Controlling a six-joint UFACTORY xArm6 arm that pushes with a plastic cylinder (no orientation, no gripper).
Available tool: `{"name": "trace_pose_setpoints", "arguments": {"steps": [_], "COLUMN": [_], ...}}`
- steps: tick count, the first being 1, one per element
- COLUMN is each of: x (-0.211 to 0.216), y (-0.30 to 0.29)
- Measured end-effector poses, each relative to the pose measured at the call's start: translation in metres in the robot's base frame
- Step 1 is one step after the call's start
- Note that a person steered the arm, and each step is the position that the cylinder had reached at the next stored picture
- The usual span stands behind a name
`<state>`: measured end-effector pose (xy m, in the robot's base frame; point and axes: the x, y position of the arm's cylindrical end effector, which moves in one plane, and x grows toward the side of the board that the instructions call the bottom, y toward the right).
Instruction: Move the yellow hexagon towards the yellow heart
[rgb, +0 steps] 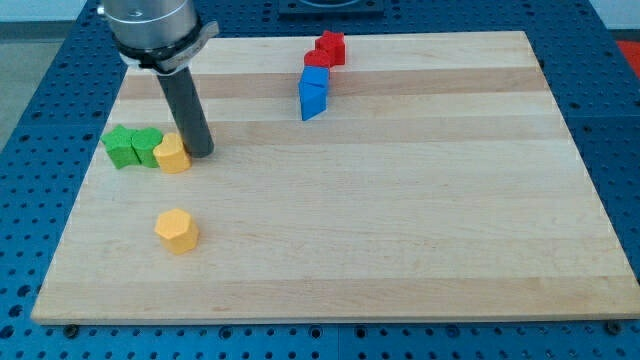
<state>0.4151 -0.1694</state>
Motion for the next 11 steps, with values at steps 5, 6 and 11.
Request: {"name": "trace_pose_setpoints", "arguments": {"steps": [5,6,11], "x": [0.142,0.150,0.110], "y": [-0.073,-0.029,0.039]}}
